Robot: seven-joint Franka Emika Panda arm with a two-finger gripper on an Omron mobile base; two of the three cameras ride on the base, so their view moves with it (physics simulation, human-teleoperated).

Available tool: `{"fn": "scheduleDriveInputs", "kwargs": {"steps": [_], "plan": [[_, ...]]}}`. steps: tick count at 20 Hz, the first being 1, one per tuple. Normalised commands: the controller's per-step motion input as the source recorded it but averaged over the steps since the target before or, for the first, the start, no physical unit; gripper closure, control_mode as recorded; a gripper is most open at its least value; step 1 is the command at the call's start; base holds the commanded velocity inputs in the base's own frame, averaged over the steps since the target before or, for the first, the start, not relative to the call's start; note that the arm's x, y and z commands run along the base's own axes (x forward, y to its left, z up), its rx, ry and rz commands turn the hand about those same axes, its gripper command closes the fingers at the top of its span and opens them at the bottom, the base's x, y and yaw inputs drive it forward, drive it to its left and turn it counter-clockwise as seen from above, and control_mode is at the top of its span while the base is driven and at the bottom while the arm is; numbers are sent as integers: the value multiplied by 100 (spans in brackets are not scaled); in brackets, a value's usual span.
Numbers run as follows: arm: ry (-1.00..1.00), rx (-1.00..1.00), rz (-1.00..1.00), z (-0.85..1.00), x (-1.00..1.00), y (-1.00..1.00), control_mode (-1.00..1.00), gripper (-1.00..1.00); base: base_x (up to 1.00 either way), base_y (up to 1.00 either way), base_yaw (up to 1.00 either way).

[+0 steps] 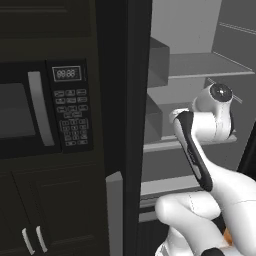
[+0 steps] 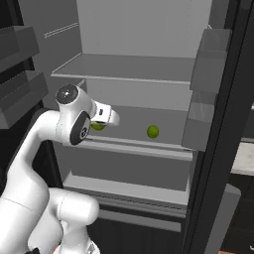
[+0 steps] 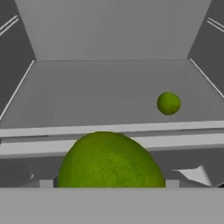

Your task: Grab the limes from the fridge, place them in the blender, close the lid, and turn on the blender to create a marinade.

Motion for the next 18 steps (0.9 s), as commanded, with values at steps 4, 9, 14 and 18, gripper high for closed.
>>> {"fn": "scheduleDriveInputs", "kwargs": {"steps": [4,9,14,18], "plan": [[-3,0,-1,-6,-96,-1,-100,100,0,0,0],[-12,2,-17,0,-100,-44,-100,100,0,0,0],[-13,6,-24,1,-37,-31,-100,100,0,0,0],[-5,3,-4,11,15,2,-100,100,0,0,0]]}}
